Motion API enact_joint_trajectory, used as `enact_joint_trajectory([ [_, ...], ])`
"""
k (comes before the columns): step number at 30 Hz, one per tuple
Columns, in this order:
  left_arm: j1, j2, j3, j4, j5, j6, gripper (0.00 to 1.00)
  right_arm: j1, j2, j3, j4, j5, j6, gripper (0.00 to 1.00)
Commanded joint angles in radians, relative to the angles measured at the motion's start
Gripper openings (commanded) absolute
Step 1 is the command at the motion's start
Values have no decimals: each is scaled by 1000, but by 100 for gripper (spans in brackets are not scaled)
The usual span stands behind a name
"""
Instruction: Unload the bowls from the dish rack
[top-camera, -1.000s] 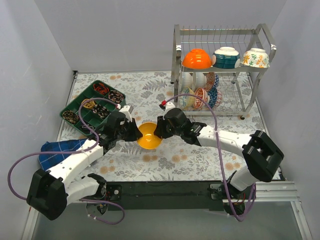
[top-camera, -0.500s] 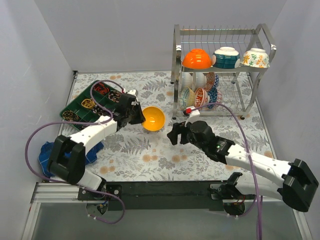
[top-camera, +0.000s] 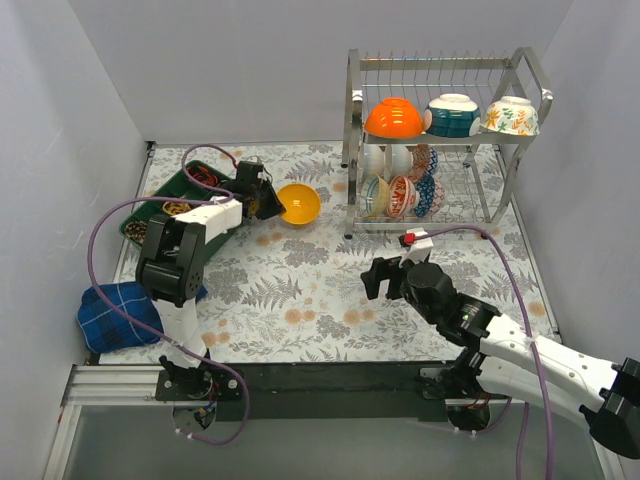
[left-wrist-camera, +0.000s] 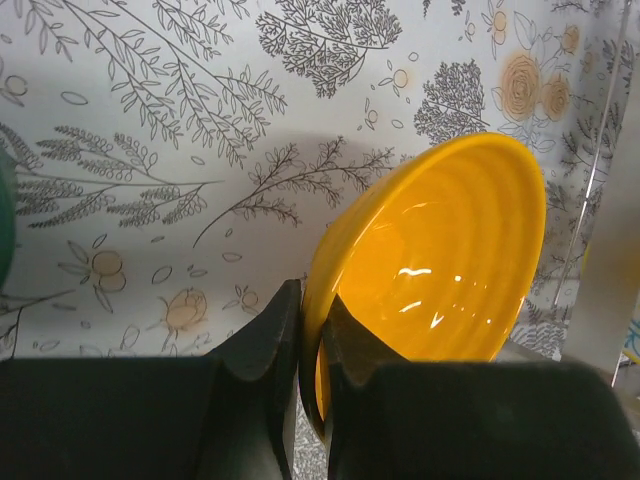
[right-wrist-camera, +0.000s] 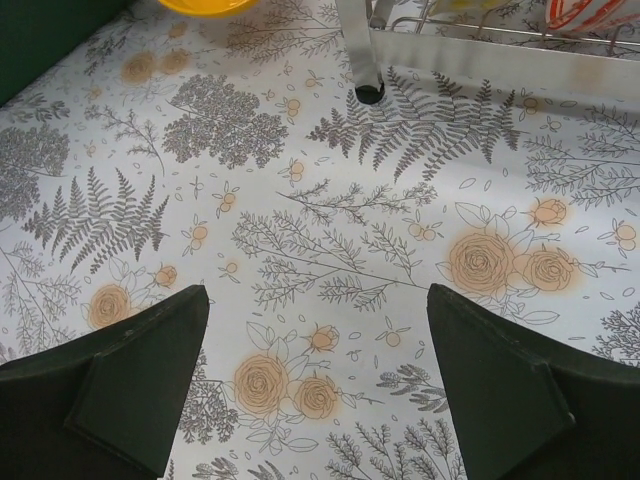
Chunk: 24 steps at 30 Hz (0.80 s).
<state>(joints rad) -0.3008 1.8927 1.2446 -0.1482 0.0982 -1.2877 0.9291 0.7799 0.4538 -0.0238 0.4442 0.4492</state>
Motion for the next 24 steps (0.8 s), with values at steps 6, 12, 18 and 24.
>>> enact_joint_trajectory([
  [6,6,86,75,42,92,-13,12,-3,-57,-14,-42,33,5,99],
  [12,6,54,58,30,77,11,46,-3,-4,40,-77,31,-76,99],
  [18,6,-111,7,-2,51,48,83,-6,51,114,-128,27,-125,99],
  [24,6,-305,-60,-91,69,88,98,-127,125,166,-159,-94,-122,99],
])
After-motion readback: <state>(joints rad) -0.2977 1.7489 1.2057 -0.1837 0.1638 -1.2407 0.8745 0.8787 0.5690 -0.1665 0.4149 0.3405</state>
